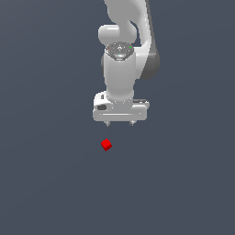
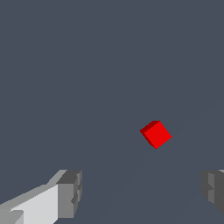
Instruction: Pick up the red cube and move it to a goal position.
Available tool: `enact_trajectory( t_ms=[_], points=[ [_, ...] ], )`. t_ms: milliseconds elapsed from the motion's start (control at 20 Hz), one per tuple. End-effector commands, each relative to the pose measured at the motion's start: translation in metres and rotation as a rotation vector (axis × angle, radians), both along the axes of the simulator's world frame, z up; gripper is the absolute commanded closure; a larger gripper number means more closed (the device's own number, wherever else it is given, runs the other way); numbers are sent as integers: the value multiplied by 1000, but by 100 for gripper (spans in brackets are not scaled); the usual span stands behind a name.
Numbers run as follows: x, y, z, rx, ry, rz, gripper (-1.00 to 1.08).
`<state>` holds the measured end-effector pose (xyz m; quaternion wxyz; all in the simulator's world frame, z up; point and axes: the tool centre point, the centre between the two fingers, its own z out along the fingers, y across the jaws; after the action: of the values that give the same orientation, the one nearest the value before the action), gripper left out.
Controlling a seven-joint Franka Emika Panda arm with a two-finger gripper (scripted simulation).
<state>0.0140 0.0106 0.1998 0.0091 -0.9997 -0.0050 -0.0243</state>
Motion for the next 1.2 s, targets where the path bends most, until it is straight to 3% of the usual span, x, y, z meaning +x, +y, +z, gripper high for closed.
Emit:
enact_trajectory(
  t_ms=[0,550,1150],
  points=[
    [0,0,0,0,0,0,-92],
    [-2,-7,-20,-3,4,69,-92],
    [-3,-33,-86,-14,19,304,-92]
  ],
)
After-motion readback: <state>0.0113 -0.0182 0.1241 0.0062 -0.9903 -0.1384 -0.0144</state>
